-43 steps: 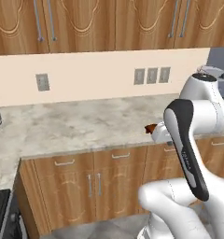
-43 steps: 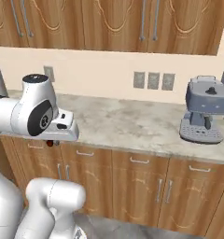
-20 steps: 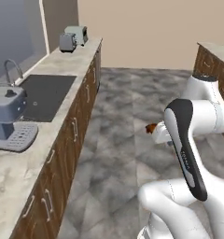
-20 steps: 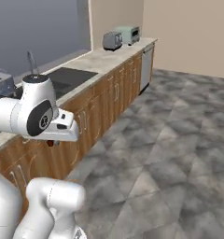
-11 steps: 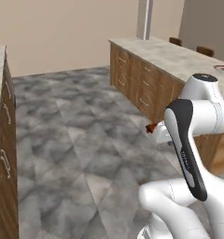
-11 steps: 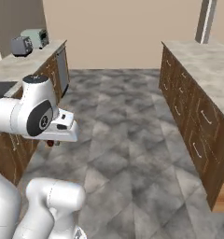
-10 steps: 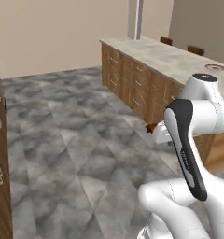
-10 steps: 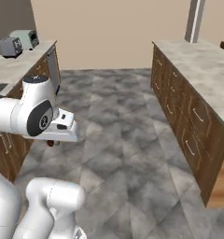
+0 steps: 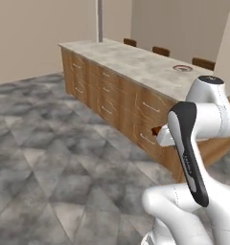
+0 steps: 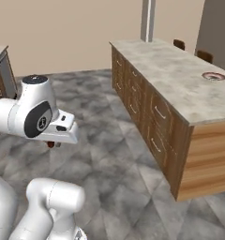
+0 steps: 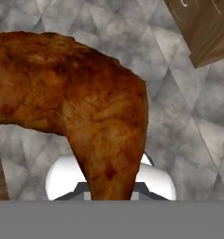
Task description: Take the chicken drumstick from the fridge and place it on the digital scale on the counter by the fridge. Wait a few seconds for a reading, then move it to the plate on the dining counter.
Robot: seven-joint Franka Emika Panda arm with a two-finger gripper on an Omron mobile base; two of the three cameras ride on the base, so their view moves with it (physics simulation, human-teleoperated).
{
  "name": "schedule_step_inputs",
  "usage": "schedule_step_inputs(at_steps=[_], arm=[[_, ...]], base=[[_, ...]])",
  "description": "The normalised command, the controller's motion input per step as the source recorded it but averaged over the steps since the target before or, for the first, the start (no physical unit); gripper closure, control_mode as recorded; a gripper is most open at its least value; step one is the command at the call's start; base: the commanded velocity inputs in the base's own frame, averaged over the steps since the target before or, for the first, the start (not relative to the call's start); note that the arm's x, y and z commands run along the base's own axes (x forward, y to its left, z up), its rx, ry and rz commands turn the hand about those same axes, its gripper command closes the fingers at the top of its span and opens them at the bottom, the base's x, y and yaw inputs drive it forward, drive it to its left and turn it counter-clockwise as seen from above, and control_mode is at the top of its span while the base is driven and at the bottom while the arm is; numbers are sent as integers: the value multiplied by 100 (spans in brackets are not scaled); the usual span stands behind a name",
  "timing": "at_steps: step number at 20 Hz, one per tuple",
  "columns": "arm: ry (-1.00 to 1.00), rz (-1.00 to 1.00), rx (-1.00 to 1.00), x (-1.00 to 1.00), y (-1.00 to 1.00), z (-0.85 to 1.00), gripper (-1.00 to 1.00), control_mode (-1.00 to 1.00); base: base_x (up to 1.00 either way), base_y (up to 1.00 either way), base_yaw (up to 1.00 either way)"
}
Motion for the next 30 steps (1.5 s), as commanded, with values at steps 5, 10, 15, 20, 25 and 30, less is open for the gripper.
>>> schedule_step_inputs(at_steps=[5, 10, 15, 20, 25, 30], arm=[[0, 0, 0, 0, 0, 0, 100, 100], [0, 0, 0, 0, 0, 0, 100, 100], [0, 0, 0, 0, 0, 0, 100, 100], [0, 0, 0, 0, 0, 0, 100, 100], [0, 0, 0, 0, 0, 0, 100, 100], [0, 0, 0, 0, 0, 0, 100, 100]], base=[[97, -97, 0], [67, -100, -5], [40, -100, -8], [36, -100, -5], [35, -100, -7], [29, -100, -5]])
